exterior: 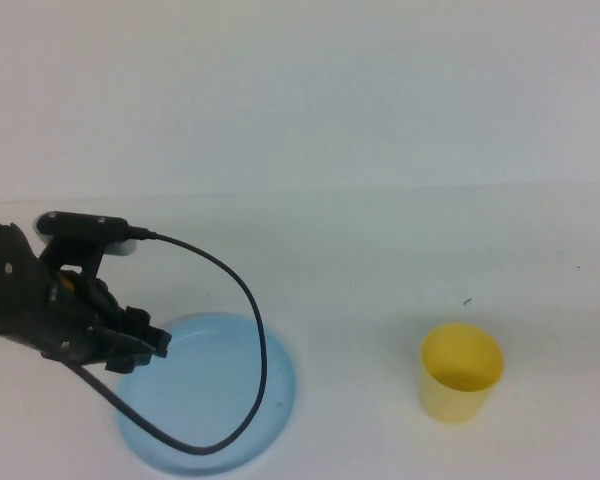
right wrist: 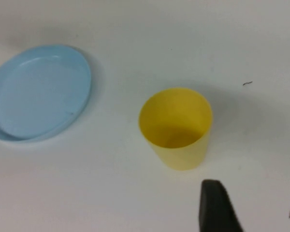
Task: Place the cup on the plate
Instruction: Pick up the plate from the table
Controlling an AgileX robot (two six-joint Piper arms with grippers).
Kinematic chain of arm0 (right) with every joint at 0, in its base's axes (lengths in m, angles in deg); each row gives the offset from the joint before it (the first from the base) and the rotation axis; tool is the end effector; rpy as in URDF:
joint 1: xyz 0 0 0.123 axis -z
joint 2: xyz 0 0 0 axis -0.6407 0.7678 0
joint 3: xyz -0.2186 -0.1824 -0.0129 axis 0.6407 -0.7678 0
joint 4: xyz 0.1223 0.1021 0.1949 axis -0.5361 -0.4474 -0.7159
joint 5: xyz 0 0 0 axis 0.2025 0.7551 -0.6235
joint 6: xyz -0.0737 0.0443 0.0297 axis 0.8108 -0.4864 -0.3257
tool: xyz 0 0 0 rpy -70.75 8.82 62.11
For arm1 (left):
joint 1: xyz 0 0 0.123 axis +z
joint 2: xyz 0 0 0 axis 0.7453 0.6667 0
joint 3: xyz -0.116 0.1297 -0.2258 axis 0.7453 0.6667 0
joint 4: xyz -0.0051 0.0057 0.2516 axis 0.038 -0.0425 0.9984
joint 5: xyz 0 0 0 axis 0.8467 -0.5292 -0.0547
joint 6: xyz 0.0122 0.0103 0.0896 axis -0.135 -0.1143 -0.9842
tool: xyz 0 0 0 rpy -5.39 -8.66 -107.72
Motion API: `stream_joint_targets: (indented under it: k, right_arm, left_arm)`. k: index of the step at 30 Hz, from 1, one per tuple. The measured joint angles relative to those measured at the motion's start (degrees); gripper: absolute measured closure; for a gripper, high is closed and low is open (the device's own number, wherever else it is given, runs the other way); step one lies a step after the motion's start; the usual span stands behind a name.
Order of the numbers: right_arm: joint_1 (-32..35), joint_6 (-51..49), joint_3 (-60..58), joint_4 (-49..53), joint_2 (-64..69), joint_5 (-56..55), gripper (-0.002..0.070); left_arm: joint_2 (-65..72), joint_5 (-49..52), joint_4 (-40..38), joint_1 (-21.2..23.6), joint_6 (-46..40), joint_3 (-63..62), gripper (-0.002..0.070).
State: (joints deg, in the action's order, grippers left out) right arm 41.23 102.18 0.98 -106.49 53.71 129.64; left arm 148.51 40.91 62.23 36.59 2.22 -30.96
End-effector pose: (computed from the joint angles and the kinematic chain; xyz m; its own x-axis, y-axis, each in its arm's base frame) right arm 0.1369 0.0373 0.2848 -0.5732 -0.1195 -0.8106 -0.4146 0.8956 0.1611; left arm 0.2934 -0.0697 0.2179 -0.8475 0.1975 -0.4927 0.2685 0.9602 -0.0770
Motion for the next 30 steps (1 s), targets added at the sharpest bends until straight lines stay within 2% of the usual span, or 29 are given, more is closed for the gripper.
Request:
stream_joint_targets:
  k: [2, 5, 10, 21, 24, 30]
  right_arm:
    - [0.0, 0.2, 0.0, -0.5, 0.0, 0.9, 0.0322]
    - [0.0, 0.2, 0.0, -0.7, 0.0, 2.5, 0.03]
    - [0.0, 0.2, 0.0, -0.8, 0.0, 4.3, 0.0293]
    - [0.0, 0.2, 0.0, -0.9, 0.0, 4.7, 0.0295]
    - [0.0, 0.2, 0.0, -0.9, 0.0, 4.7, 0.0297]
    - [0.0, 0.2, 0.0, -0.9, 0.0, 4.7, 0.0299]
  left_arm:
    - [1.7, 0.0, 0.1, 0.5, 0.6, 0.0, 0.0307]
    - [4.4, -0.1, 1.2, 1.8, 1.7, 0.0, 0.032]
    - [7.9, -0.2, 1.3, 2.4, 1.7, 0.0, 0.0356]
    - [12.6, -0.2, 1.3, 2.4, 1.7, -0.1, 0.0375]
    - [13.4, -0.3, 1.3, 2.4, 2.1, -0.1, 0.0423]
    - [14.0, -1.5, 0.3, 2.4, 1.7, -0.5, 0.0605]
